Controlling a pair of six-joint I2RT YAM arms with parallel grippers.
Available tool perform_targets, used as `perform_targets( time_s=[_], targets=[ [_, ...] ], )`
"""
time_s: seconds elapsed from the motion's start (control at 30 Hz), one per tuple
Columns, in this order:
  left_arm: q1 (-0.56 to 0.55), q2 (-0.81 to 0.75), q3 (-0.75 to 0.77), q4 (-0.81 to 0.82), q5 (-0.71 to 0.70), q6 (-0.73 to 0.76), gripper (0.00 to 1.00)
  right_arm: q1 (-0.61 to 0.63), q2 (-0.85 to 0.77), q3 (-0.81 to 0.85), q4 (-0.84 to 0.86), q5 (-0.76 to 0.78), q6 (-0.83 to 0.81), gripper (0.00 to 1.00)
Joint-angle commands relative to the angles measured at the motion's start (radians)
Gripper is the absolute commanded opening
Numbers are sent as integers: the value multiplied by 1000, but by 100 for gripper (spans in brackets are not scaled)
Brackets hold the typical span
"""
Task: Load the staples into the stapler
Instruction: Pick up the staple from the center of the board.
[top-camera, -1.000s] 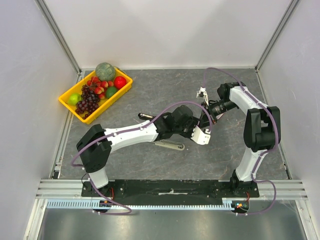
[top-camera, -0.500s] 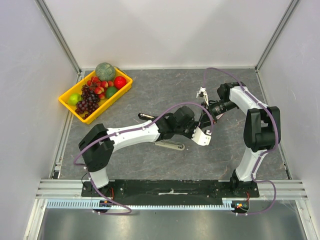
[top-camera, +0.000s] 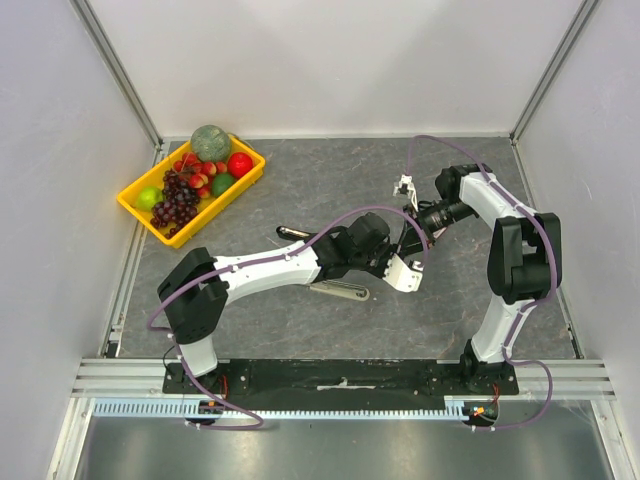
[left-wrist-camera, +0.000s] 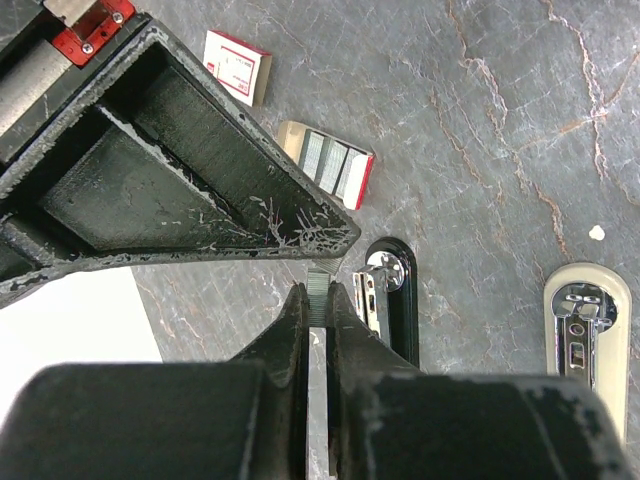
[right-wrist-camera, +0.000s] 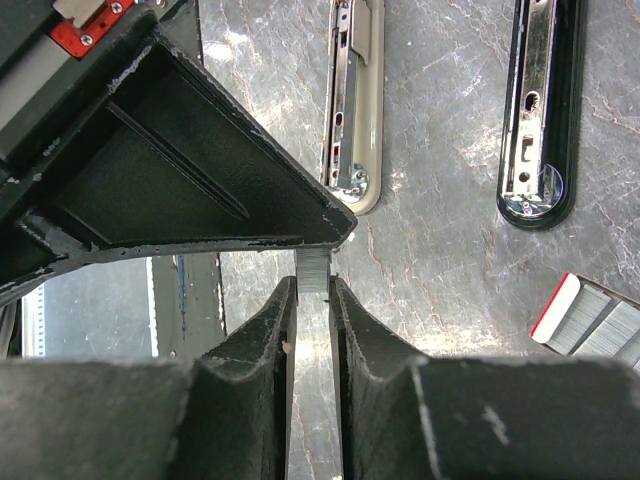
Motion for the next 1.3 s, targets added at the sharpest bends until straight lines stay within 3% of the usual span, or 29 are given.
perform_targets(
  time_s=[0.0,1.07,1.2,1.27],
  targets=[
    [-12,4,32,11,9,-19,5,-2,-38,28,-111,-39,-16,25],
    [-7,1,83,-32,21,-142,5,-45,-32,25,-109,-13,-27,25],
    [10,-9,95,-78,57,-196,5,-57,-26,17,-65,42,52,24],
    [33,-22,91,-101,90,-240,5,-72,-47,-25,60,134,144,24]
  ],
)
